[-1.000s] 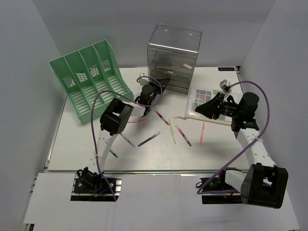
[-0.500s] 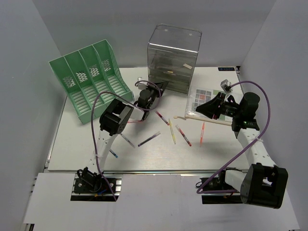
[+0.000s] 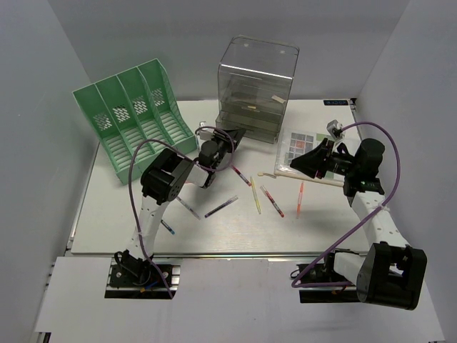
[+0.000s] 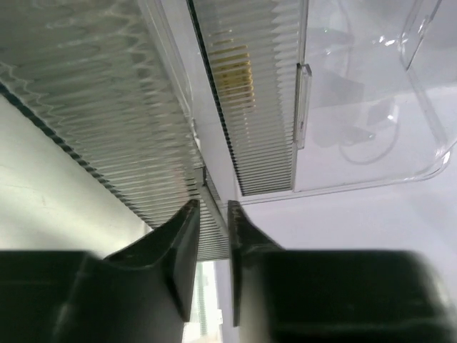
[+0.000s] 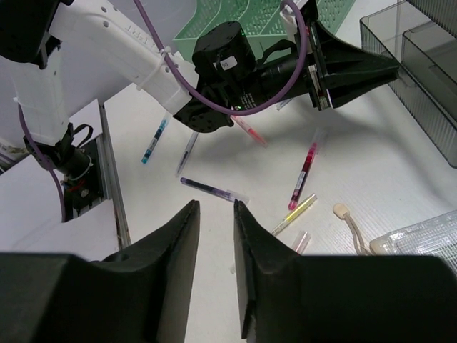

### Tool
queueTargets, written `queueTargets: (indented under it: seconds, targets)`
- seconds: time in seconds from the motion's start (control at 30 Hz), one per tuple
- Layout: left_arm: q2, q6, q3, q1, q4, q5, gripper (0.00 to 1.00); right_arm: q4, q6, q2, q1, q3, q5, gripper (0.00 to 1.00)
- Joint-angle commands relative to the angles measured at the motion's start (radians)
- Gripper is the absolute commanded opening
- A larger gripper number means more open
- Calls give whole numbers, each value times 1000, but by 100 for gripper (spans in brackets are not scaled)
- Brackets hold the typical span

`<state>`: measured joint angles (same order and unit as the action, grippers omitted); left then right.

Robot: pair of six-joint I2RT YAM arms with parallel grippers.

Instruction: Organize the desk

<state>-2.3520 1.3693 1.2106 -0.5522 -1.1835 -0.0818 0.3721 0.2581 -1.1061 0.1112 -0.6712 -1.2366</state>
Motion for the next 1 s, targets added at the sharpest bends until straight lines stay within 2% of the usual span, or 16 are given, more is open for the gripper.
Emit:
queueTargets:
  seconds: [0.0, 0.1, 0.23, 0.43, 0.67, 0.77, 0.8, 0.83, 0.9, 0.97]
  targets:
    - [71, -36, -8, 5, 18, 25, 35, 37, -3, -1, 4, 2, -9, 34]
    - [85, -36, -10, 5, 44, 40, 52, -5, -37, -9, 2, -11, -3, 42]
    - [112, -35, -32, 5, 61, 60, 63, -47, -71, -20, 2, -21, -3, 48]
    - [243, -44, -154, 5, 120, 132, 66, -120, -152, -46, -1, -45, 15, 51]
    - [460, -130, -272, -5, 274, 267, 64, -370, -391, -119, -22, -136, 113, 50]
    - [609, -296, -289, -5, 457, 355, 60, -464, -488, -121, -48, -156, 222, 48]
    - [658, -449, -283, -5, 534, 361, 58, -536, -522, -123, -77, -174, 300, 48]
    - [754, -529, -272, -5, 700, 359, 57, -577, -558, -124, -93, -186, 342, 48]
    - [851, -731, -284, -5, 882, 356, 53, -684, -654, -138, -152, -208, 476, 49]
    - [1002, -842, -344, 23, 953, 373, 50, -732, -703, -150, -185, -215, 614, 49]
